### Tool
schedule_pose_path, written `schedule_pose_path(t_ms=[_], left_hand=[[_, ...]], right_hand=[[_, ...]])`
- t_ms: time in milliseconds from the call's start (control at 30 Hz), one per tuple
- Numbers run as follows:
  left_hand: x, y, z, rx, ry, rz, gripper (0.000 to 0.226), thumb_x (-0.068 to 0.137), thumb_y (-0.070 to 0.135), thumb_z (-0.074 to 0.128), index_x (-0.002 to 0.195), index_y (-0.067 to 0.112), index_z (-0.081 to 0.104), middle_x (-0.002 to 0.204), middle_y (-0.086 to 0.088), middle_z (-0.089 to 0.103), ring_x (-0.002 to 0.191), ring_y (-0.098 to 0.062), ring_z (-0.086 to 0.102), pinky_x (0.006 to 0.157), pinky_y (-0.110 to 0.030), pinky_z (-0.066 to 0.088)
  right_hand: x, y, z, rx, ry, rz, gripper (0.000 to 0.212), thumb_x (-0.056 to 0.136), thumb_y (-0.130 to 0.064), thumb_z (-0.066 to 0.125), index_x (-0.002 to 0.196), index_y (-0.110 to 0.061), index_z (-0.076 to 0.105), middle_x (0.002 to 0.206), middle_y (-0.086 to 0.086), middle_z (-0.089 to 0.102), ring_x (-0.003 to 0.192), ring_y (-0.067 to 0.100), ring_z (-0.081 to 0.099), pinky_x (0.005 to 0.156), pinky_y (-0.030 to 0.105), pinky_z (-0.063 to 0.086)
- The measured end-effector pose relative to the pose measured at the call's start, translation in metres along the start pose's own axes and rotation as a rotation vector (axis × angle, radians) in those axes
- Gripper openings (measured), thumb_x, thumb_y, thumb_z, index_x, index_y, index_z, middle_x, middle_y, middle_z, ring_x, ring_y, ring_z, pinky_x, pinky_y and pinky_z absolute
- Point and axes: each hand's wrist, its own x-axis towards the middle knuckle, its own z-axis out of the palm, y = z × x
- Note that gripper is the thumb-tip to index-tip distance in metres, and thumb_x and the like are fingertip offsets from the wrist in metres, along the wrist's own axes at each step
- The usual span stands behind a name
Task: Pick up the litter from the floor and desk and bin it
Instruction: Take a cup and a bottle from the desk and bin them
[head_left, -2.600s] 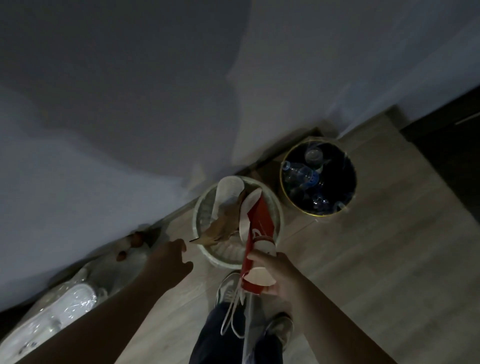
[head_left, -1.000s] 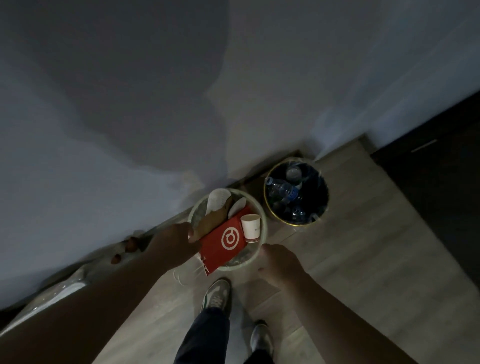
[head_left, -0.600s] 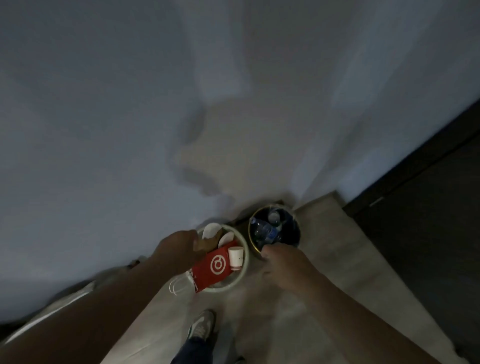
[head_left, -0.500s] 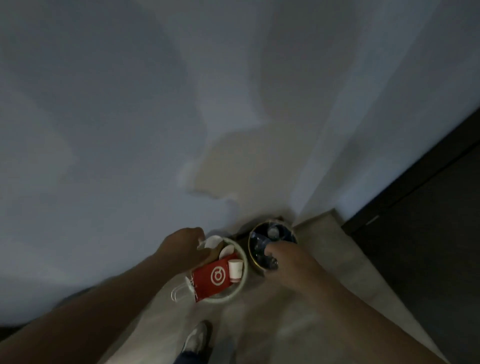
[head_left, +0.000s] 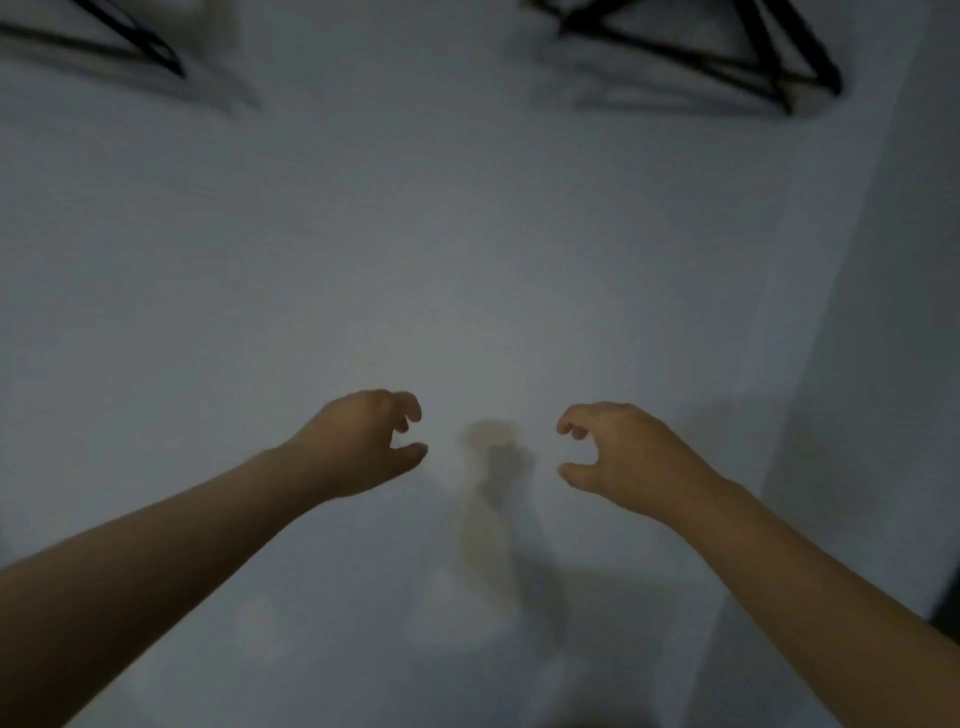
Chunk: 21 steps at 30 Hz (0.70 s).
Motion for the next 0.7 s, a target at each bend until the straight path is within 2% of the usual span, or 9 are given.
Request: schedule_pose_path(t_ms=[167,267,333,433,567,700], left_hand=[[-0.061,-0.028,-0.105,0.058,0.238,-0.061,0.040,0.087,0.046,0.059,0.122,0.027,0.055,0.113,0.011,0.062,0.100,-0.010,0.060,0.081,-0.023,0.047],[-0.111,-0.046,-0.153,0.145,0.314,-0.095,0.042,0.087,0.046,0.059,0.124,0.028,0.054,0.115,0.012,0.061,0.102,-0.008,0.059,0.079,-0.020,0.043],[-0.148,-0.058,-0.185,0.205,0.354,-0.129,0.042,0.086,0.047,0.058,0.124,0.030,0.052,0.115,0.014,0.059,0.103,-0.007,0.058,0.078,-0.018,0.040],[-0.209,-0.078,-0.228,0.274,0.402,-0.186,0.042,0.085,0.048,0.059,0.123,0.030,0.052,0.114,0.013,0.058,0.103,-0.008,0.058,0.082,-0.020,0.044],[-0.307,-0.105,-0.258,0.340,0.413,-0.280,0.044,0.085,0.052,0.056,0.125,0.035,0.050,0.117,0.016,0.056,0.103,-0.003,0.056,0.084,-0.016,0.044],[-0.394,-0.120,-0.284,0.378,0.444,-0.398,0.045,0.086,0.048,0.058,0.127,0.031,0.052,0.121,0.013,0.057,0.108,-0.005,0.057,0.090,-0.021,0.046]], right_hand=[[0.011,-0.086,-0.070,0.053,0.181,-0.198,0.042,0.084,-0.039,0.066,0.124,-0.028,0.056,0.121,-0.009,0.058,0.111,0.009,0.053,0.092,0.026,0.043],[0.010,-0.150,-0.090,0.080,0.251,-0.335,0.041,0.084,-0.041,0.065,0.123,-0.029,0.057,0.120,-0.010,0.057,0.110,0.008,0.054,0.094,0.026,0.043],[0.009,-0.195,-0.098,0.101,0.263,-0.412,0.042,0.084,-0.041,0.064,0.124,-0.030,0.056,0.121,-0.010,0.056,0.110,0.008,0.053,0.096,0.027,0.043],[0.003,-0.258,-0.103,0.164,0.278,-0.503,0.042,0.085,-0.043,0.063,0.125,-0.031,0.054,0.121,-0.012,0.055,0.110,0.005,0.053,0.097,0.026,0.043],[-0.016,-0.346,-0.093,0.218,0.262,-0.662,0.041,0.086,-0.047,0.060,0.124,-0.036,0.052,0.120,-0.020,0.051,0.111,-0.001,0.049,0.094,0.017,0.039],[-0.044,-0.437,-0.086,0.296,0.207,-0.785,0.040,0.086,-0.045,0.060,0.124,-0.036,0.053,0.121,-0.020,0.052,0.111,-0.001,0.050,0.095,0.021,0.042]])
